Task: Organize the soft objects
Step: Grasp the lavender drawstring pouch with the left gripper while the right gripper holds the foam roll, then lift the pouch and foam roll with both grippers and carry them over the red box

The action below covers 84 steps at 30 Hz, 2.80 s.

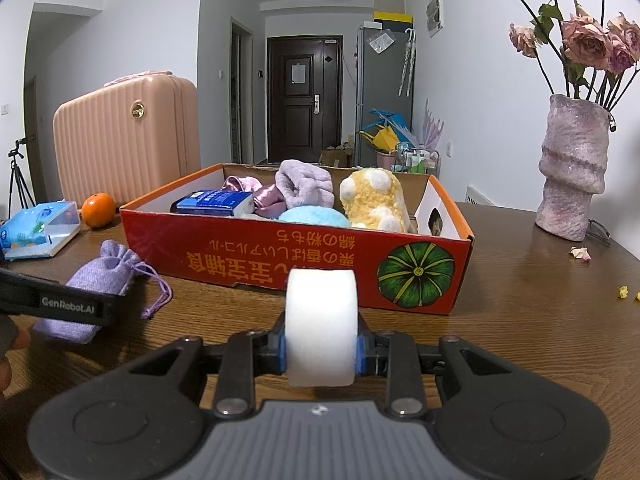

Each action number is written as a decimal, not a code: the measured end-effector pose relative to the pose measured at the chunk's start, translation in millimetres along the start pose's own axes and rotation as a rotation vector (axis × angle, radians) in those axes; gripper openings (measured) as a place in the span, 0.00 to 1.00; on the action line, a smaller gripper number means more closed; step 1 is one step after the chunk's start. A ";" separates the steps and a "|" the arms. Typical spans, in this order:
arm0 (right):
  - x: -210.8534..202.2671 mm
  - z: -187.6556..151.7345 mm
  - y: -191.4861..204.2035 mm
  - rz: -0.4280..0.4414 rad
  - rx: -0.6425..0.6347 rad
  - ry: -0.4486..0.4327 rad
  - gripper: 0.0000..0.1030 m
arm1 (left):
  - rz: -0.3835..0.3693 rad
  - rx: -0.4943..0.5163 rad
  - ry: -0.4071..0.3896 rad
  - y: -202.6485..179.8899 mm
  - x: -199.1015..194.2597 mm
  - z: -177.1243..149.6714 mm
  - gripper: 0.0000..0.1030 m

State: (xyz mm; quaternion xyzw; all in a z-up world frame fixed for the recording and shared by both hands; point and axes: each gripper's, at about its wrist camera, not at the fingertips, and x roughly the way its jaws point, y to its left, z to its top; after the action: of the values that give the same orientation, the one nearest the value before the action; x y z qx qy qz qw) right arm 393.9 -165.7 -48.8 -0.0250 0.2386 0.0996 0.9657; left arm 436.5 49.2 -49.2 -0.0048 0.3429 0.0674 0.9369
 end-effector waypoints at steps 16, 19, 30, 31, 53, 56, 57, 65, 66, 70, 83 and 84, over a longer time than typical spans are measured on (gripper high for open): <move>-2.7 1.2 0.1 0.007 0.007 -0.013 0.28 | -0.054 0.014 -0.104 -2.3 -25.2 -1.3 0.51; -3.8 1.9 -0.7 0.008 0.010 -0.018 0.28 | -0.061 0.017 -0.144 -3.7 -34.4 -0.9 0.51; -10.2 9.1 -0.5 0.012 0.013 -0.101 0.28 | -0.056 0.037 -0.255 -9.6 -57.4 2.9 0.51; -10.3 10.5 0.3 0.012 0.011 -0.113 0.28 | -0.056 0.036 -0.264 -9.3 -59.1 3.6 0.51; 4.4 39.4 11.6 0.020 0.011 -0.259 0.28 | -0.102 -0.039 -0.378 -26.7 -65.2 43.7 0.51; 9.4 43.1 10.6 0.018 0.020 -0.270 0.28 | -0.104 -0.049 -0.378 -29.6 -60.1 48.8 0.51; 11.3 44.0 10.3 0.017 0.023 -0.272 0.28 | -0.104 -0.053 -0.378 -30.4 -58.4 50.7 0.51; 29.2 54.0 9.0 0.011 0.042 -0.288 0.28 | -0.110 -0.074 -0.390 -34.9 -46.0 65.3 0.51; 30.7 55.3 9.3 0.010 0.044 -0.289 0.28 | -0.110 -0.075 -0.391 -35.8 -44.3 67.4 0.51; 37.1 58.4 9.4 0.008 0.048 -0.294 0.28 | -0.116 -0.080 -0.396 -40.2 -36.8 74.4 0.51; 64.8 71.3 6.8 -0.005 0.044 -0.297 0.28 | -0.124 -0.082 -0.392 -49.9 -11.2 93.2 0.51; 66.9 71.6 7.2 -0.007 0.044 -0.298 0.28 | -0.125 -0.083 -0.390 -50.4 -9.2 94.6 0.51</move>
State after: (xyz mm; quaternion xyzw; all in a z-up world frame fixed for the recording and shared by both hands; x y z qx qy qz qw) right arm 483.0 -139.8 -16.6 0.0103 0.0947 0.0938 0.9910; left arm 496.8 3.3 27.2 -0.0515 0.1509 0.0230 0.9869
